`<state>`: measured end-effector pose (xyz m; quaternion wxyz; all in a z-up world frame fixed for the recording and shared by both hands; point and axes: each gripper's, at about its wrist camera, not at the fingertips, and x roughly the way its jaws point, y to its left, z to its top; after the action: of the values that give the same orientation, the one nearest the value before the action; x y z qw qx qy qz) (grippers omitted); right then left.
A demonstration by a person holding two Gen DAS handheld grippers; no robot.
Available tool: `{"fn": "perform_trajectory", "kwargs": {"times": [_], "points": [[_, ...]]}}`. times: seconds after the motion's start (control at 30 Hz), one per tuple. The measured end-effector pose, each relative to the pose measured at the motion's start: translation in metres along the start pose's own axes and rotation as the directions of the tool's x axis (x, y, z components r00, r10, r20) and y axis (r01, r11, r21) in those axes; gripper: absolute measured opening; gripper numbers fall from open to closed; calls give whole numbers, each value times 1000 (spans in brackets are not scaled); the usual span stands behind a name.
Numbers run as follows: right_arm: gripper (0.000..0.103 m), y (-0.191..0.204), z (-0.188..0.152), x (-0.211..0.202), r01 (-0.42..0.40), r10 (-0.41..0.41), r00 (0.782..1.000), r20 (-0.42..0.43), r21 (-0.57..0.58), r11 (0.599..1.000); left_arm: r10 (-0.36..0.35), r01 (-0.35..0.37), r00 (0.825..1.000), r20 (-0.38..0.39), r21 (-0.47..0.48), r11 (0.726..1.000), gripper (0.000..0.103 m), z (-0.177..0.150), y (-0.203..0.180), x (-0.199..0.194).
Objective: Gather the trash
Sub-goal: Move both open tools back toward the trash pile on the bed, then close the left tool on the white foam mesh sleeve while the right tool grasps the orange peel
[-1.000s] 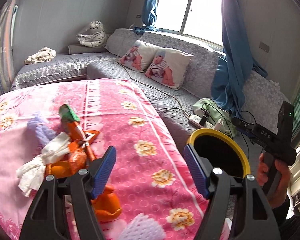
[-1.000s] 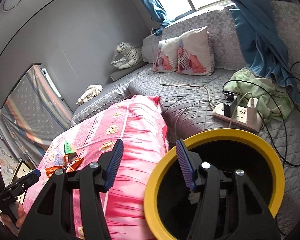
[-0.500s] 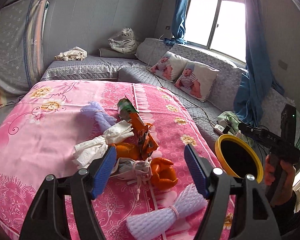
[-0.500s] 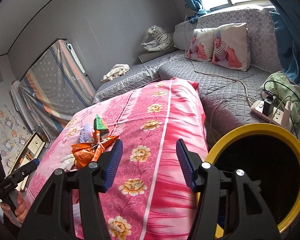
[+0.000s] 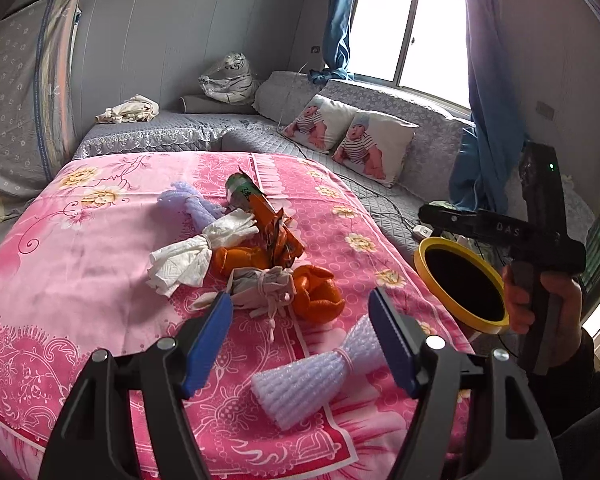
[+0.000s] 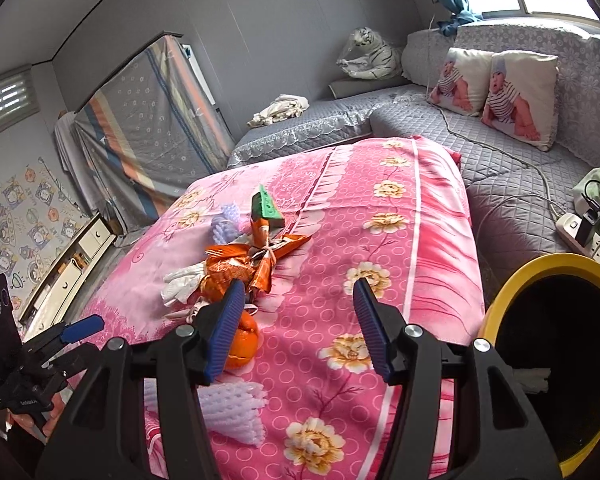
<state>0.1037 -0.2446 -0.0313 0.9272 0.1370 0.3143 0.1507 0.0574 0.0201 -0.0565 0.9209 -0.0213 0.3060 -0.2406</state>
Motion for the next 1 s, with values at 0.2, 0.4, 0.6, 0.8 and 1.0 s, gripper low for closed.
{"fn": "perform_trajectory", "kwargs": {"times": [0.2,0.4,0.6,0.8,1.0], "points": [[54,20,-8,24,-64,61,994,-93,-38,997,-43,46,997,-59,47,998,67,-17,-6,7],[59,38,-20,50,-109,93,977,-190,-73,991,-70,80,991,-117,80,994,69,-27,-10,18],[60,47,-26,72,-140,111,956,-270,-89,986,-81,96,984,-160,89,991,72,-33,-11,31],[65,54,-26,88,-154,108,940,-324,-119,981,-81,95,978,-190,66,993,72,-36,-6,43],[67,56,-30,103,-162,107,923,-369,-123,979,-88,106,975,-203,76,991,72,-37,-8,50]]}}
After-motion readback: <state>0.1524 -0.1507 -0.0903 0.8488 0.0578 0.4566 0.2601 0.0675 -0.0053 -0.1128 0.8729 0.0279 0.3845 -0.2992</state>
